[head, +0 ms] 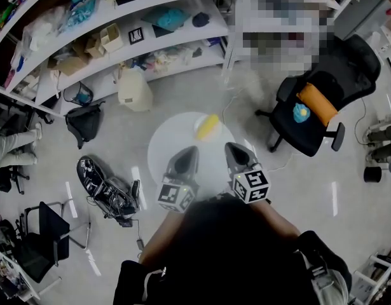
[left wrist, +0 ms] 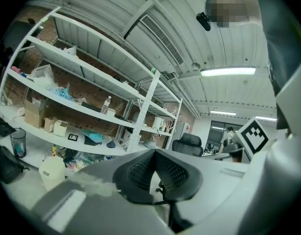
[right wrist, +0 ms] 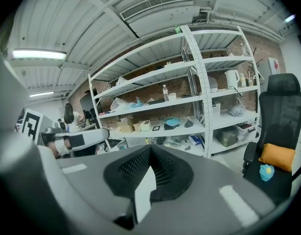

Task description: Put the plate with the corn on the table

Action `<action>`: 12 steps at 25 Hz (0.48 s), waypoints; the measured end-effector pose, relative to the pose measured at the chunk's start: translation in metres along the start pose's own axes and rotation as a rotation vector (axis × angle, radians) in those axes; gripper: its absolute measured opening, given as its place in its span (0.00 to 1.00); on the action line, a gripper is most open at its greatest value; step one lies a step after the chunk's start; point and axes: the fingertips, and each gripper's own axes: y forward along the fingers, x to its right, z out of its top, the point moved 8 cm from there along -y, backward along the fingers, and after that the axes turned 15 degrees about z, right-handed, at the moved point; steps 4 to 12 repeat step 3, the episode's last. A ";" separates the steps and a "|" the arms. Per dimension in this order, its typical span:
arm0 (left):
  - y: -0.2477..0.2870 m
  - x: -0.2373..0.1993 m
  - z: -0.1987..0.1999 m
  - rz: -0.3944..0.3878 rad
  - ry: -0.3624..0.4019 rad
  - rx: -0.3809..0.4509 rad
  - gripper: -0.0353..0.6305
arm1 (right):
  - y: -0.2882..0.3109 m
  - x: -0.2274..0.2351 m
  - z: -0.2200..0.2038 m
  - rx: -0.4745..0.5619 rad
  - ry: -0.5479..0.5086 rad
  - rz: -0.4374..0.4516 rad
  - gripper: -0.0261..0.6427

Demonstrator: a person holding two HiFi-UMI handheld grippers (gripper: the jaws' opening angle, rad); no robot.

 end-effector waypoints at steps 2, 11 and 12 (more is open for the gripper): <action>0.000 0.000 0.000 -0.004 -0.001 0.001 0.06 | 0.000 0.000 -0.001 0.004 0.002 -0.003 0.05; 0.000 -0.001 -0.001 -0.007 0.002 0.004 0.06 | 0.000 0.000 -0.001 0.005 0.002 -0.004 0.05; 0.000 -0.001 -0.001 -0.007 0.002 0.004 0.06 | 0.000 0.000 -0.001 0.005 0.002 -0.004 0.05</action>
